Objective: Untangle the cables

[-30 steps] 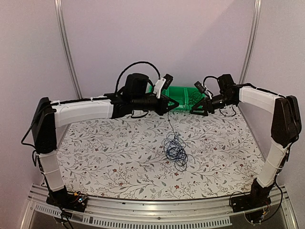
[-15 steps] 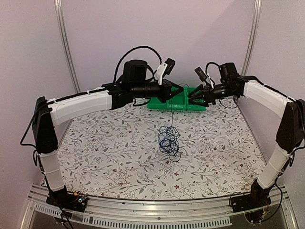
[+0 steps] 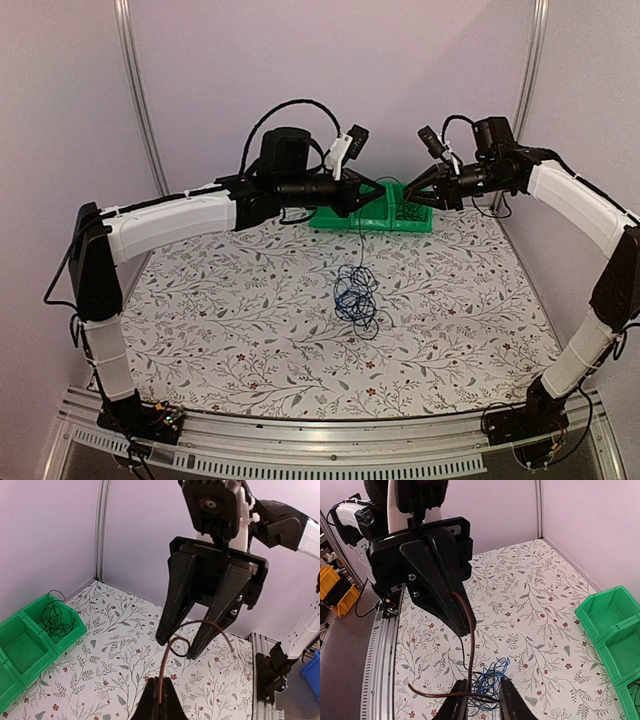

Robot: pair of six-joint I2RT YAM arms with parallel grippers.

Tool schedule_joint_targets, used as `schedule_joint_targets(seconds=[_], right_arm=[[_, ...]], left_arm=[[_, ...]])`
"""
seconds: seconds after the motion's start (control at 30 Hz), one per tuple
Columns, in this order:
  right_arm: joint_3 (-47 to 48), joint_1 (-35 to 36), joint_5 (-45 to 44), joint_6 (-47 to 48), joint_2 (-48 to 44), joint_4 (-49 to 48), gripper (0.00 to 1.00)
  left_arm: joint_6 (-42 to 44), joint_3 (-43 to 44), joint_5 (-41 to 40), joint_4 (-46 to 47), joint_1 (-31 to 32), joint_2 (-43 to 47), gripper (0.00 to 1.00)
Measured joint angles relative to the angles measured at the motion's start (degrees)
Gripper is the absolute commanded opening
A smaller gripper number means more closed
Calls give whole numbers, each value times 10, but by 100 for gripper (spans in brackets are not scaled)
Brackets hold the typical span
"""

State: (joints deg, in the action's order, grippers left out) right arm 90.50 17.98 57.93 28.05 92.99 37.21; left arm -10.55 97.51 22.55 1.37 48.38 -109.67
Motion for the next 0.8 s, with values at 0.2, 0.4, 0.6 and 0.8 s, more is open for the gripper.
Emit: schedule_joint_targets(seconds=[0.2, 0.4, 0.6, 0.8], right_arm=[[4, -2, -24, -32, 0, 1, 0], [22, -14, -34, -71, -41, 8, 0], [138, -16, -23, -128, -63, 13, 0], [278, -19, 5, -210, -46, -3, 0]], left_arm=[[0, -21, -1, 7, 0, 0, 0], [-5, -76, -3, 16, -2, 0, 6], [-20, -84, -1, 75, 1, -10, 6], [-49, -78, 4, 163, 1, -81, 15]])
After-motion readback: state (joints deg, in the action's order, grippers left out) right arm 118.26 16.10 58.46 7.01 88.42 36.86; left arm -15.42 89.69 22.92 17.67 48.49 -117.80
